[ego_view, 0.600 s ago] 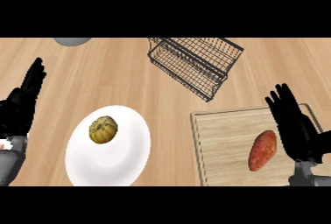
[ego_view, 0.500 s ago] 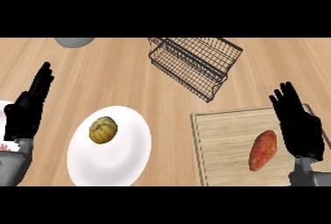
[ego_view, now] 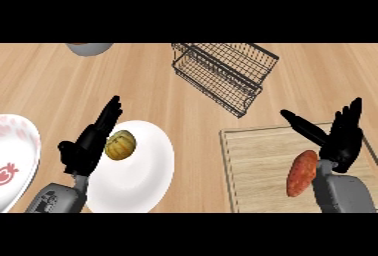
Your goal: Pick the sweet potato from the tray and place it in the tiered basket
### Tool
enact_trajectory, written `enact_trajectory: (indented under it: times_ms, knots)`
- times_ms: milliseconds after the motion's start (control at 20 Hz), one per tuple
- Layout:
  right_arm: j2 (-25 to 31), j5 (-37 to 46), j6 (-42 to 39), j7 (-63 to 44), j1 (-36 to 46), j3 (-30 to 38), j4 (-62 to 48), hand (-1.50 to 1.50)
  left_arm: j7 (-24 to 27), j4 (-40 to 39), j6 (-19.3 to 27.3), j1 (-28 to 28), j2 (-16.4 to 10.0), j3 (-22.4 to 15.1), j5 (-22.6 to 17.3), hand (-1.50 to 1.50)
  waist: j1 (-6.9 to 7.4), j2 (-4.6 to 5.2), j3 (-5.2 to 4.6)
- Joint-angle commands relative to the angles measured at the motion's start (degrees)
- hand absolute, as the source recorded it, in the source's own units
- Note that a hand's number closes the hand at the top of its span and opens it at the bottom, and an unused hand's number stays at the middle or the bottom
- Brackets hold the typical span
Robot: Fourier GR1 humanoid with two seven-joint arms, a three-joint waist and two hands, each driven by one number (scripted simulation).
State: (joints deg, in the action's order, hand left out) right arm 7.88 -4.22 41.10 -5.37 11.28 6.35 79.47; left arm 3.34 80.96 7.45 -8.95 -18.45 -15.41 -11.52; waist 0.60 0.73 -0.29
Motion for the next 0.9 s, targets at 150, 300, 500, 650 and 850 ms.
enact_trajectory:
  times_ms: [150, 300, 500, 650, 850]
  knots:
    - [3.66, 18.24, 11.51, -9.44, 3.08, -8.64, -0.18, -1.50, 2.21, -3.08, -3.35, -0.82, 1.84, 1.50, -2.06, 0.00, -0.79, -0.86, 0.12]
    - [8.67, 26.10, 9.14, -24.86, 4.58, -12.35, 0.54, -1.50, 1.28, -1.94, -3.08, 0.98, 1.55, 0.12, -1.37, 0.00, -1.12, -1.45, -0.29]
    - [17.31, 28.71, -5.76, -34.46, 2.93, -14.99, -4.11, -1.50, 2.23, -3.07, -3.33, 1.96, 1.70, -0.25, -1.09, 0.00, -1.45, -1.28, -0.81]
    - [19.87, 29.48, -16.13, -42.73, 2.44, -19.69, -3.89, -1.50, 2.26, -2.94, -2.56, 0.87, 1.71, 0.55, -0.97, 0.00, -1.48, -1.47, -0.91]
    - [22.46, 29.48, -29.69, -55.85, 5.36, -24.70, -1.24, -1.50, 2.17, -3.29, -3.43, 1.09, 1.44, 0.25, -1.00, 0.00, -0.85, -1.57, -0.73]
